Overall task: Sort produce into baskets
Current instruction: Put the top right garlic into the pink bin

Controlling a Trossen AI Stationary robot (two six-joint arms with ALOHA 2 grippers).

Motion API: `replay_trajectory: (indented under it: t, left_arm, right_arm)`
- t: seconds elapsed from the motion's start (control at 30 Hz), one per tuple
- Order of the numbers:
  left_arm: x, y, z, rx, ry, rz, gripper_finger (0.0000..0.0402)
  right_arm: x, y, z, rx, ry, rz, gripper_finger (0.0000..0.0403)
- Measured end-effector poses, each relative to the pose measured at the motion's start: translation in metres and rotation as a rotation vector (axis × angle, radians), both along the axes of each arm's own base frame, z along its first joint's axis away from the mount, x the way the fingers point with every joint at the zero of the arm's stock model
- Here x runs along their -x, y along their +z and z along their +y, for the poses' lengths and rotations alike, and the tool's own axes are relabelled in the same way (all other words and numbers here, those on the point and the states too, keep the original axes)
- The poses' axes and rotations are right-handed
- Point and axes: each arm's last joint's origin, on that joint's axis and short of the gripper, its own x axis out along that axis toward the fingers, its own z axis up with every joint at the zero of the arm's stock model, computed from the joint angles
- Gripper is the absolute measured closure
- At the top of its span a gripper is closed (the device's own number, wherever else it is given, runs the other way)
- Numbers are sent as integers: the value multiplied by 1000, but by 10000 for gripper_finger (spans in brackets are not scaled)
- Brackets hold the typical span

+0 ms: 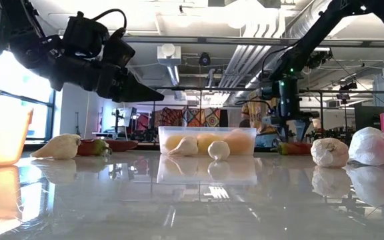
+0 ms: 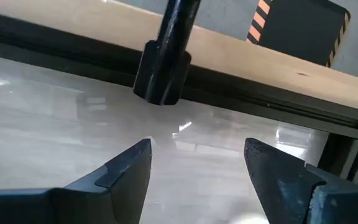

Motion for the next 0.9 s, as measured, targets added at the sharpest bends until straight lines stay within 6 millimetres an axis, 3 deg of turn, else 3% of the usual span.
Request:
replay_trajectory:
  t: [0.17,0.37,0.6,0.73,0.9]
  left_arm:
    - [0,0,0,0,0,2,401]
    - [0,0,0,0,0,4,401]
    - [0,-2,0,3,0,19,401]
    - [1,-3,0,6,0,31,401]
    - [1,-3,0,5,-1,32,401]
  right_arm:
    - [2,2,5,-65,29,13,153]
    - [0,27,17,-202,84,100,153]
    - [-16,44,62,-294,273,255,153]
    - [-16,42,88,-301,295,276,153]
    - [-8,22,102,-296,228,275,153]
